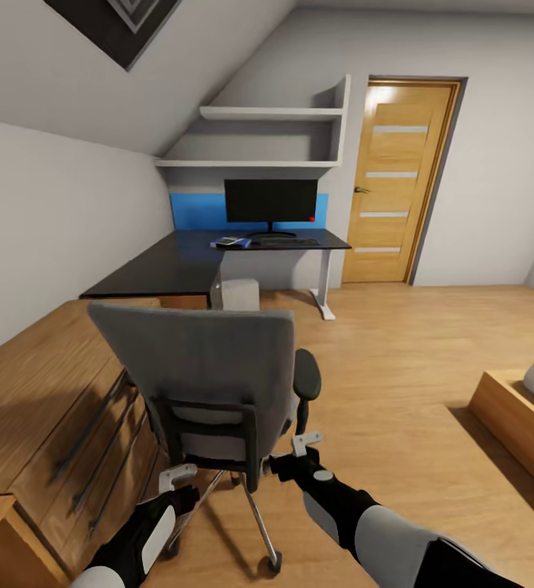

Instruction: In the bedroom, organize the workspace by keeping the computer under the desk, ensuring the monitor is on the desk, placing the keyboard on the desk next to the monitor, placing the mouse on the desk next to the keyboard, moving the folder from the swivel chair onto the desk next to the mouse, stacking the notebook on top of the folder with the pen on top of the notebook, and positioning the swivel chair next to the desk.

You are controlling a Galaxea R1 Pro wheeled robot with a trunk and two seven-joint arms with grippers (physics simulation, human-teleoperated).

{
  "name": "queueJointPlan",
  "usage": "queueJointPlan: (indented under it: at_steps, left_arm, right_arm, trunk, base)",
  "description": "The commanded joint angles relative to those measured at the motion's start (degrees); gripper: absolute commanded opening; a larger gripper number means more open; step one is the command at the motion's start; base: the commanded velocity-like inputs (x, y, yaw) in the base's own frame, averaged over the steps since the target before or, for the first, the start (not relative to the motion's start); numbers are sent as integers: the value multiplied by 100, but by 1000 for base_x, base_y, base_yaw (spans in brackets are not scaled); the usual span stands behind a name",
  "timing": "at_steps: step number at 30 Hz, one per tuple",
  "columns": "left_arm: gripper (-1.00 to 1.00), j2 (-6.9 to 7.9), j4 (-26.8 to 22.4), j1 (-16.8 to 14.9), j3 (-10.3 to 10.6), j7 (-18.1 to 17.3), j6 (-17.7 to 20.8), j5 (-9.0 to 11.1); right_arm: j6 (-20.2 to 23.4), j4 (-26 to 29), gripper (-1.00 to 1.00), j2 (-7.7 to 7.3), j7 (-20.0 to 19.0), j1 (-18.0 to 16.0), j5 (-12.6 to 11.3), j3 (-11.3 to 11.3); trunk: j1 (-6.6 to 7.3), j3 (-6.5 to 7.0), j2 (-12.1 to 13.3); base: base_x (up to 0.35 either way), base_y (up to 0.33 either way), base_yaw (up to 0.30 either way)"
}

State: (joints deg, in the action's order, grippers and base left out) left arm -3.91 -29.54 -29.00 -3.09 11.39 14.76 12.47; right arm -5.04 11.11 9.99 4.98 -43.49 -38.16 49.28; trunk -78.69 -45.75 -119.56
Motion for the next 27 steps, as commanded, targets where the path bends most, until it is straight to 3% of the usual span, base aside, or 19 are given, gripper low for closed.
queueJointPlan:
  at_steps: [1,7,20,27]
  left_arm:
    - [100,-4,-14,0,-16,21,14,54]
    - [100,-5,52,0,-16,21,-322,54]
    - [100,-13,71,0,-16,23,-381,54]
    - [100,-4,71,0,-16,18,-371,61]
  right_arm:
    - [-23,7,100,1,20,-7,-5,-15]
    - [-23,10,100,1,28,-6,1,-15]
    - [-23,23,100,1,29,-6,19,-15]
    - [-23,23,100,1,29,-10,26,-15]
  trunk:
    - [-3,-4,-1]
    - [-3,-4,-1]
    - [-3,-4,-1]
    - [-3,-4,-1]
  base:
    - [319,-103,0]
    - [307,-167,0]
    - [256,-238,0]
    - [-25,-60,0]
